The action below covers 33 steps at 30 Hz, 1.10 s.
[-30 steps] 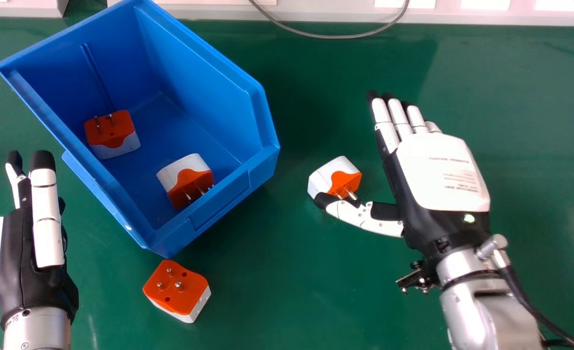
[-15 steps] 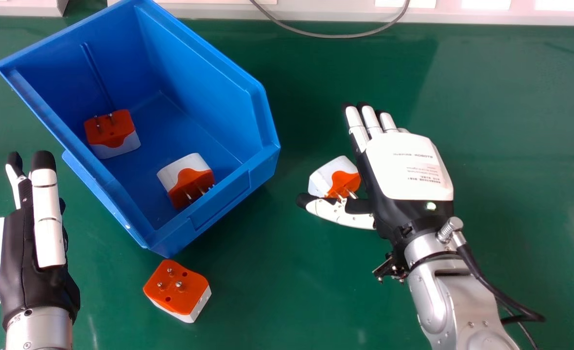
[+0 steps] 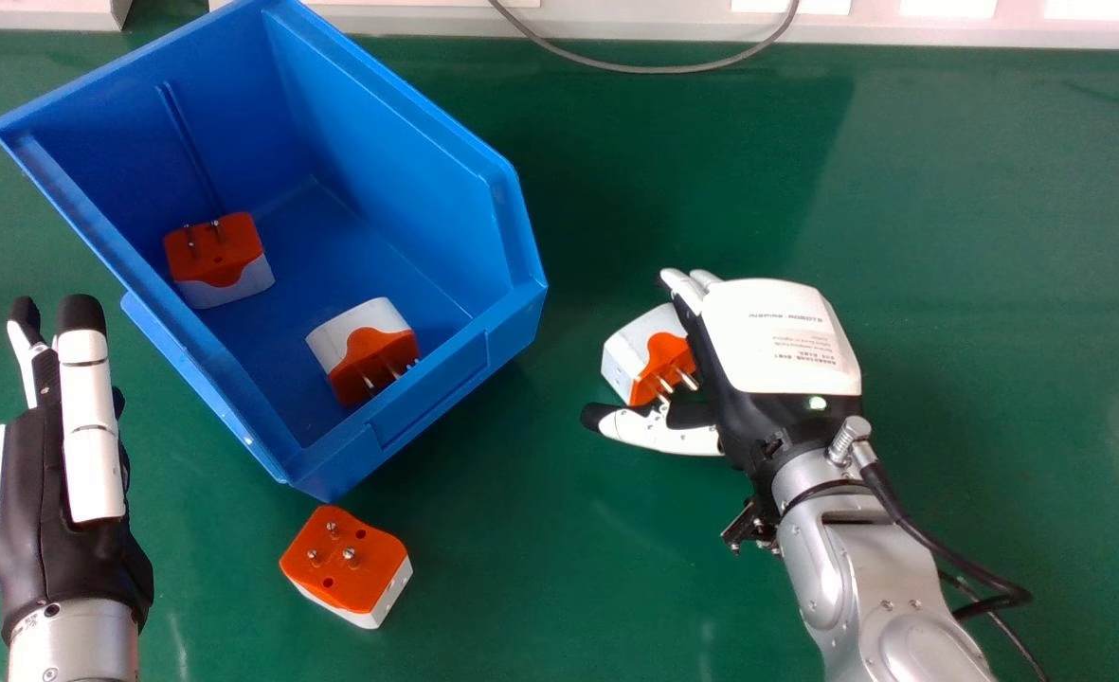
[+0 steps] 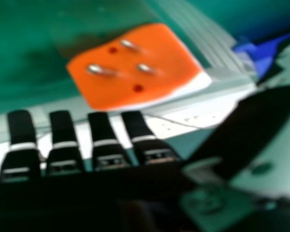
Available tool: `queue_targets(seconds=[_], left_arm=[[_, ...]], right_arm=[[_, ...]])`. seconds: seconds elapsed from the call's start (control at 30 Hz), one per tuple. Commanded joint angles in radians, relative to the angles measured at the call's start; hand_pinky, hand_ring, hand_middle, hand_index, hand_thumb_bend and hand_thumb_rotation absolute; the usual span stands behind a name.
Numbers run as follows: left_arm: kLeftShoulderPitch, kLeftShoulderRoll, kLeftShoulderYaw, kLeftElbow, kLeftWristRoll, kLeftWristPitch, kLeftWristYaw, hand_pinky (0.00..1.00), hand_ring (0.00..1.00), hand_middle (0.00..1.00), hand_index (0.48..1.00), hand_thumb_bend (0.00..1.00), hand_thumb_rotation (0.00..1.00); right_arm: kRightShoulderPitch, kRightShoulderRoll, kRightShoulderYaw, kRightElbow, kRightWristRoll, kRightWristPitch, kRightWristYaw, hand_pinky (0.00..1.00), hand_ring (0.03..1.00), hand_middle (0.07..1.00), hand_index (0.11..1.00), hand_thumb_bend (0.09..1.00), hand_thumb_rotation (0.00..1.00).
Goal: Pick all objects and put in blue box
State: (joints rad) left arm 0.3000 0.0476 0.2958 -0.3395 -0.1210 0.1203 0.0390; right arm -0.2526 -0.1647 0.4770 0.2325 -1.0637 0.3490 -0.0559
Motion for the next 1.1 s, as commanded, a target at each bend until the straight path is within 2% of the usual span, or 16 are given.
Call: queue_targets(seconds=[0.0, 0.1, 0.3, 0.53, 0.77, 1.07], left_arm=[[0.005, 0.009, 0.006, -0.028, -0.003, -0.016, -0.005, 1.00, 1.00, 1.00, 1.000, 0.61, 1.00], [0.010, 0.010, 0.007, -0.037, -0.001, -0.010, -0.007, 1.00, 1.00, 1.00, 1.000, 0.62, 1.00], [0.008, 0.009, 0.010, -0.036, -0.002, -0.008, -0.013, 1.00, 1.00, 1.00, 1.000, 0.62, 1.00], [0.013, 0.005, 0.007, -0.049, 0.000, 0.002, -0.009, 1.00, 1.00, 1.00, 1.000, 0.62, 1.00], [0.014, 0.006, 0.005, -0.051, 0.005, 0.003, -0.007, 1.00, 1.00, 1.00, 1.000, 0.63, 1.00], [0.017, 0.011, 0.010, -0.052, 0.005, 0.006, -0.010, 1.00, 1.00, 1.00, 1.000, 0.63, 1.00]], right_arm=[[-0.043, 0.008, 0.005, 0.007, 0.008, 0.013, 0.002, 0.72, 0.823, 0.863, 0.860, 0.562, 0.72], [-0.062, 0.014, 0.012, 0.027, 0.013, 0.025, 0.006, 0.71, 0.816, 0.857, 0.854, 0.563, 0.71], [-0.106, 0.029, 0.034, 0.081, 0.012, 0.049, 0.010, 0.68, 0.794, 0.838, 0.831, 0.564, 0.68], [-0.154, 0.035, 0.064, 0.125, 0.011, 0.070, 0.025, 0.66, 0.781, 0.825, 0.814, 0.572, 0.69], [-0.179, 0.039, 0.073, 0.140, 0.025, 0.068, 0.022, 0.66, 0.776, 0.820, 0.810, 0.567, 0.69], [-0.198, 0.038, 0.085, 0.174, 0.037, 0.069, 0.006, 0.65, 0.760, 0.807, 0.800, 0.552, 0.68]])
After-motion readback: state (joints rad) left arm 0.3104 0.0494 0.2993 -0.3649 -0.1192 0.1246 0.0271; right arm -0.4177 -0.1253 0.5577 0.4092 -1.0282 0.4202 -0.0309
